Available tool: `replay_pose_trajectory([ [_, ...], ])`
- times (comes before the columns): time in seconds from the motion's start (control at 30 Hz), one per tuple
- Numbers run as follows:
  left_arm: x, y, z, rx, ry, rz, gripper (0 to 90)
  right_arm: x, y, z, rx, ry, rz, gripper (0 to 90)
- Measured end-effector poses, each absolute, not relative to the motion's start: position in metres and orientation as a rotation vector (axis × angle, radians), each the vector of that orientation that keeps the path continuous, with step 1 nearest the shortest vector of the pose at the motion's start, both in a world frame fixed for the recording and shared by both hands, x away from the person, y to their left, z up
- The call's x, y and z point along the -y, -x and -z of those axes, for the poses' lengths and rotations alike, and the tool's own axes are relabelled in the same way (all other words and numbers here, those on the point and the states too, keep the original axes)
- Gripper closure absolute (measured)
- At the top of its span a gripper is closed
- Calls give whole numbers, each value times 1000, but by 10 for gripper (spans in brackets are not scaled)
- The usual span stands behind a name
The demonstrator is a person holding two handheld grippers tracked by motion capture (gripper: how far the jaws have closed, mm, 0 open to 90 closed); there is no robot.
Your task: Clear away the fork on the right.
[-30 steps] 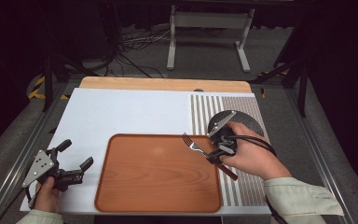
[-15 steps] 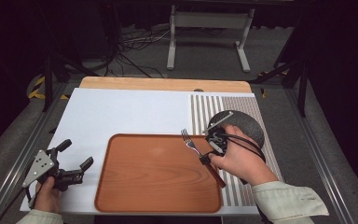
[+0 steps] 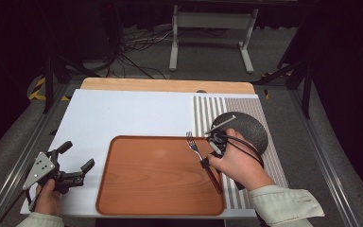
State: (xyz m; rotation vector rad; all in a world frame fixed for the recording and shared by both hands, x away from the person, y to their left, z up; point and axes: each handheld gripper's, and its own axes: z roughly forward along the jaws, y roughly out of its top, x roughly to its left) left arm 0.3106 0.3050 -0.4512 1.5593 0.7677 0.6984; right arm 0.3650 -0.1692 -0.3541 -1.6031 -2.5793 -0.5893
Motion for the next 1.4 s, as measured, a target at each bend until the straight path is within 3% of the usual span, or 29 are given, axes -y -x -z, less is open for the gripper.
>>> replay_pose_trajectory([
  [1.4, -306, -310, 451, -769, -1553, -699, 2, 160, -378, 407, 2521, 1719, 363, 783],
])
